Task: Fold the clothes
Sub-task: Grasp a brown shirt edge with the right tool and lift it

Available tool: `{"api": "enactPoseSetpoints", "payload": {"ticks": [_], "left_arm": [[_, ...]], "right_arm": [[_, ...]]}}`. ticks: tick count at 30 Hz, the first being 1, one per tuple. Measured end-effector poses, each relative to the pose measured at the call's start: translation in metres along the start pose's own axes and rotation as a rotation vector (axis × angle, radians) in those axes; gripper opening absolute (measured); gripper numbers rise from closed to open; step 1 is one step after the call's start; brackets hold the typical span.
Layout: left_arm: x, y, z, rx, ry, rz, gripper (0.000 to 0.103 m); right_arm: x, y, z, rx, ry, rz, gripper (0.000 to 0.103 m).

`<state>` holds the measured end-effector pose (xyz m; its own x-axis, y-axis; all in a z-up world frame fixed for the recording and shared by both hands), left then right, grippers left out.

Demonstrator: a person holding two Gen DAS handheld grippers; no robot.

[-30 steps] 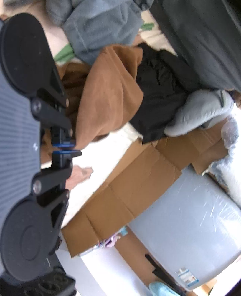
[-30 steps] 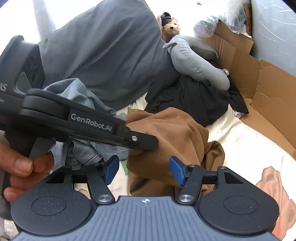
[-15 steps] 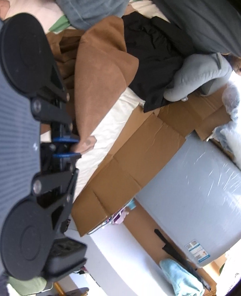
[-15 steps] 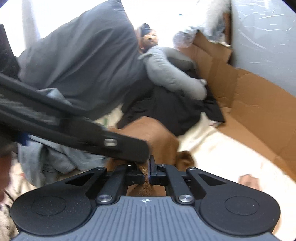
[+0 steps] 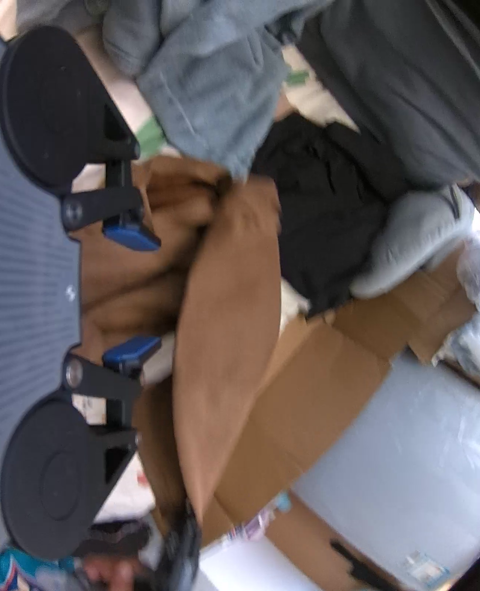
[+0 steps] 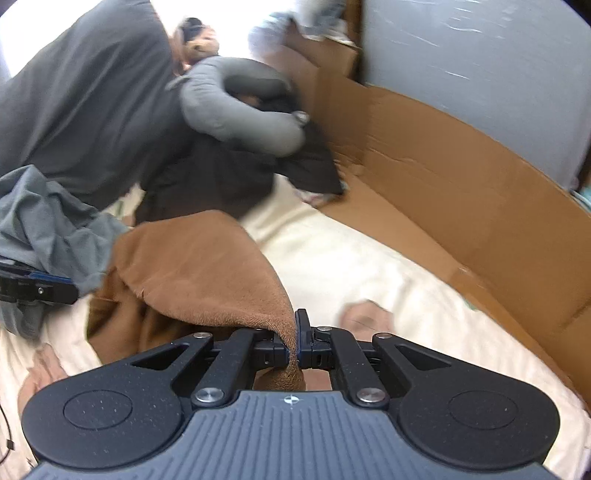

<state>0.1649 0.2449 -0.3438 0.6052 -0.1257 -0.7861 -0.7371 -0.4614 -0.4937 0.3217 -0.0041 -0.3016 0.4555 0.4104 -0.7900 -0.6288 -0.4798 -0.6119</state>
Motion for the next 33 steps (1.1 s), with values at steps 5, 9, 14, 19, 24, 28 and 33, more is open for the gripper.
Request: {"api": "enactPoseSetpoints", "payload": {"ticks": [5,9,14,19,24,28,33], "left_arm": [[0.018,0.009,0.012,0.014,-0.106,0.028,0.071],[0.031,0.012,0.02,0.017,-0.162,0.045,0.073],[0.051,0.016,0.031,0.035,-0.209,0.077,0.074],[0.072,0.022,0.045,0.009,-0.233,0.128,0.076],[0.081,0.024,0.052,-0.059,-0.177,0.136,0.041],[0.073,0.021,0.044,-0.044,-0.16,0.134,0.013],[0.044,0.016,0.029,-0.009,-0.122,0.116,0.011]], "right_arm": [[-0.021,0.02,-0.052,0.072,0.055,0.015,0.001],[-0.04,0.042,-0.084,0.136,0.1,0.019,0.001],[-0.064,0.077,-0.118,0.248,0.155,0.015,0.001],[-0.081,0.109,-0.15,0.353,0.219,0.009,0.001],[-0.102,0.14,-0.185,0.457,0.288,-0.011,0.001],[-0.122,0.162,-0.207,0.513,0.335,-0.012,0.001],[-0.151,0.191,-0.229,0.569,0.4,-0.005,0.001]]}}
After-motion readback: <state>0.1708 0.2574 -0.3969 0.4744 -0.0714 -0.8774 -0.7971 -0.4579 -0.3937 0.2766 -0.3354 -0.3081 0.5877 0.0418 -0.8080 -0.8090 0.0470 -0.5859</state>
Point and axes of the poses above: each gripper's, at about its wrist camera, not at the fingertips, and x roughly the way its jaws point, z to its left, y to its underside, the point moved 8 cm from there along x, roughly the way its jaws point, and after that the axes turned 2 degrees about z, right-handed, at the moved point
